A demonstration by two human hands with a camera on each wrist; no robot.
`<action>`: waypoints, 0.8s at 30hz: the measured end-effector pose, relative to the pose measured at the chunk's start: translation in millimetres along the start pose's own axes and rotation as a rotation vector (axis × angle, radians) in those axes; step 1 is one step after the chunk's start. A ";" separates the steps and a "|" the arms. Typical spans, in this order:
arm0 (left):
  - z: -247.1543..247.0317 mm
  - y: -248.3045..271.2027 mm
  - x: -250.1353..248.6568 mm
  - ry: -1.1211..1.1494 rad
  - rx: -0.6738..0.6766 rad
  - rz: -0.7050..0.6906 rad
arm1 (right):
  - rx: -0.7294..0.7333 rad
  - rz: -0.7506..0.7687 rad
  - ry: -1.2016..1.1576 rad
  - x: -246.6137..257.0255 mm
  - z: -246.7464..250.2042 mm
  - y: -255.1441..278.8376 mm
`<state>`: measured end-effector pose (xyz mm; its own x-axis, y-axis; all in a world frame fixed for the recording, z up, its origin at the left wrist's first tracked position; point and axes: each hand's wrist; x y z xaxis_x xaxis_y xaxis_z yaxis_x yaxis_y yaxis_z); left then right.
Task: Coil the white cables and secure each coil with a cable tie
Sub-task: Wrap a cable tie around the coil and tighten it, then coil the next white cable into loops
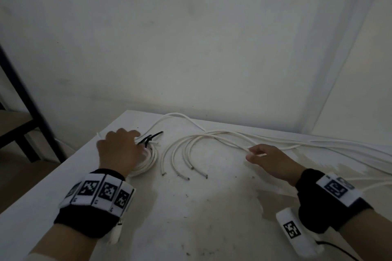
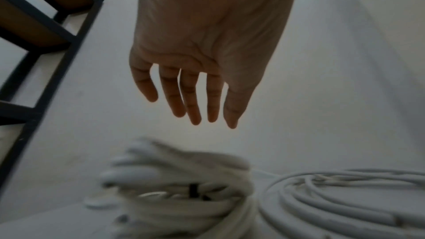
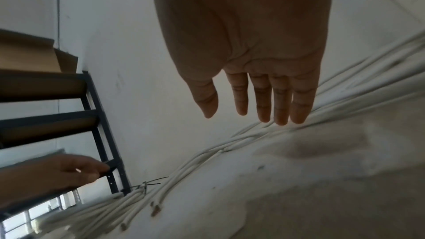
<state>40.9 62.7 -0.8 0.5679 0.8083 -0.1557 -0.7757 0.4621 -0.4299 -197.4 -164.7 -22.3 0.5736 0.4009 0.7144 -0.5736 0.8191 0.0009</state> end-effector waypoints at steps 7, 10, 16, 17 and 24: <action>-22.0 11.0 -57.4 0.229 0.163 -0.163 | -0.012 0.072 0.333 -12.3 9.1 -30.5; -38.7 12.0 -70.3 0.185 0.324 -0.124 | 0.057 0.046 0.428 -17.8 10.0 -38.8; -48.5 5.9 -82.0 0.042 0.438 -0.007 | 0.085 0.080 0.614 -23.6 2.8 -47.9; -48.6 4.5 -82.9 0.020 0.441 0.004 | 0.075 0.091 0.630 -23.7 1.8 -48.2; -53.3 1.7 -81.7 -0.062 0.485 0.006 | 0.017 0.136 0.706 -23.7 7.9 -40.6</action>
<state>7.9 -22.0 -36.2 0.5568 0.8249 -0.0974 -0.8263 0.5621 0.0368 -192.3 -210.8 -33.8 0.7344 0.6733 0.0856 -0.6726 0.7389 -0.0413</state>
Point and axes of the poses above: each hand's wrist, its own y-axis away from the middle knuckle, its own z-axis out of the back of the hand, x = y × z, and after that the axes turned 12 degrees about -x, right-handed
